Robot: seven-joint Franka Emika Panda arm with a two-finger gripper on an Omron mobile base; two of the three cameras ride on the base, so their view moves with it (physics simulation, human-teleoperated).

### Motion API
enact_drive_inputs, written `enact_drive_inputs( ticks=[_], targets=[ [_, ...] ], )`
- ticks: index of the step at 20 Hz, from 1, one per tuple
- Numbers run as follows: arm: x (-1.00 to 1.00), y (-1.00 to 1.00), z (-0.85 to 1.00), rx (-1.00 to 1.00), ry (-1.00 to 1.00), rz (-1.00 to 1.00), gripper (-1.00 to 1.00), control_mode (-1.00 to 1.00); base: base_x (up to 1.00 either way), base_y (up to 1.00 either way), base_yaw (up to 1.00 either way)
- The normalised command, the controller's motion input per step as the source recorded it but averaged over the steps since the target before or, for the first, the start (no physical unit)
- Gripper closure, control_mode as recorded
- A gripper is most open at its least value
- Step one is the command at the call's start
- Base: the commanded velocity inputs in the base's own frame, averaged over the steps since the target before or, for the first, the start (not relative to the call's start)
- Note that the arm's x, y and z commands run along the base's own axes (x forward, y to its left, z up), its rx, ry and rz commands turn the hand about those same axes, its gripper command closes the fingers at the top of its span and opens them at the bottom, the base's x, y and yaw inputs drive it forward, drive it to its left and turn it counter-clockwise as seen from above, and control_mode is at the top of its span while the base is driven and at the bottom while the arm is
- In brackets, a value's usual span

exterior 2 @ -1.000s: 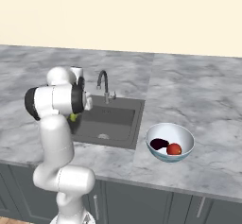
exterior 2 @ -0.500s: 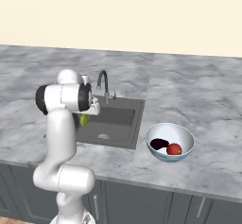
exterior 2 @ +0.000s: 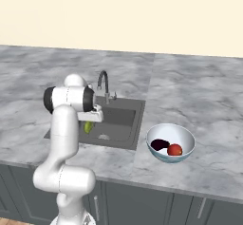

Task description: There is a mixed pile of frozen fruits and vegetables on the counter. Locate all the frozen vegetables and place the items in a bowl on the counter. Take all the frozen fruits and defrost them in a running sink.

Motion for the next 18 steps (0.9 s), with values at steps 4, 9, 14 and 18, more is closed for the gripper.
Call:
enact_drive_inputs(
  ticks=[4, 9, 14, 18],
  targets=[
    [0.2, -0.03, -0.51, -0.01, 0.0, 0.0, 1.0, -1.0, 0.0, 0.0, 0.0],
    [0.21, 0.0, -0.51, -0.01, 0.0, 0.0, 1.0, -1.0, 0.0, 0.0, 0.0],
    [0.19, 0.0, -0.4, 0.0, 0.03, 0.0, 1.0, -1.0, 0.0, 0.0, 0.0],
    [0.09, 0.0, -0.28, 0.0, 0.03, 0.0, -1.0, -1.0, 0.0, 0.0, 0.0]
  ],
)
